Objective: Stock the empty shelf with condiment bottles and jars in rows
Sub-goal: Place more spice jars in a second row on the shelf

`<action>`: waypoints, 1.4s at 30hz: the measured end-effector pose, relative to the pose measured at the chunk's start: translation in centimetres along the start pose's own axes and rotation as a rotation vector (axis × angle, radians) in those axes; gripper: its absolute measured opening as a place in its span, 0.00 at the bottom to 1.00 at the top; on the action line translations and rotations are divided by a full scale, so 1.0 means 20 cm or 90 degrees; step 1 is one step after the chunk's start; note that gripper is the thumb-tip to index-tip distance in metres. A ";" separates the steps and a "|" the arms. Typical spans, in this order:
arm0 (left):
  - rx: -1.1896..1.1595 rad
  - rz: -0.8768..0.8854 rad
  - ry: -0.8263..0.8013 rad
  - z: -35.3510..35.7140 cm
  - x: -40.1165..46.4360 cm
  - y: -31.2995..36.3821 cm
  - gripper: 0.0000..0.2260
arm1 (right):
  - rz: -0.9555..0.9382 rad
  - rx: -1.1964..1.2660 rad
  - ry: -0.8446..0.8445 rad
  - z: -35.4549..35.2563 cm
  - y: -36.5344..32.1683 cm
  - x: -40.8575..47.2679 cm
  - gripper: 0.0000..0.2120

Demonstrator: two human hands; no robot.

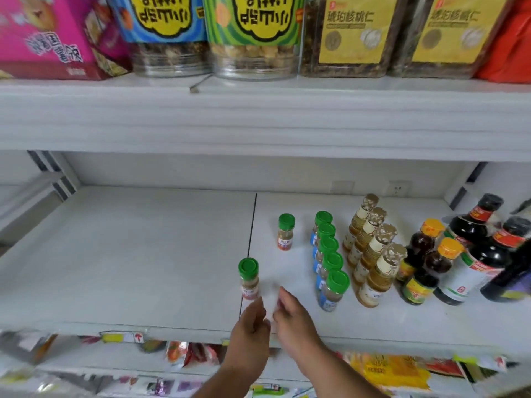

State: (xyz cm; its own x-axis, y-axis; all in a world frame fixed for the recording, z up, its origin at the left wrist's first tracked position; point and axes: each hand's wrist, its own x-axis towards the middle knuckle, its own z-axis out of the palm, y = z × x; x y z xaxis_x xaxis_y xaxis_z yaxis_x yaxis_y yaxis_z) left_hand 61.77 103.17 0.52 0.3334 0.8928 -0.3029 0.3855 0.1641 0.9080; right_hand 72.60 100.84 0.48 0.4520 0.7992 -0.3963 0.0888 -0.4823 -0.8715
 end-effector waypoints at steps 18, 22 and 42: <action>0.019 0.034 -0.012 -0.13 0.26 -0.01 0.34 | -0.046 -0.012 -0.051 0.07 -0.07 0.06 0.21; 0.010 0.051 -0.047 -0.07 0.26 0.00 0.35 | -0.057 -0.009 -0.020 0.01 -0.03 0.05 0.20; -0.026 0.017 -0.097 0.11 0.16 0.06 0.32 | -0.018 0.033 0.012 -0.14 0.13 0.05 0.33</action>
State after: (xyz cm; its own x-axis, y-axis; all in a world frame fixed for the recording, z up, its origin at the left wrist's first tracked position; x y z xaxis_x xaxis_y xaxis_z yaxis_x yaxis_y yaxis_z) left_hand 65.17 105.27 0.04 0.4704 0.8239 -0.3161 0.3407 0.1608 0.9263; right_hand 75.73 99.34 -1.34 0.4663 0.8049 -0.3670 0.0550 -0.4404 -0.8961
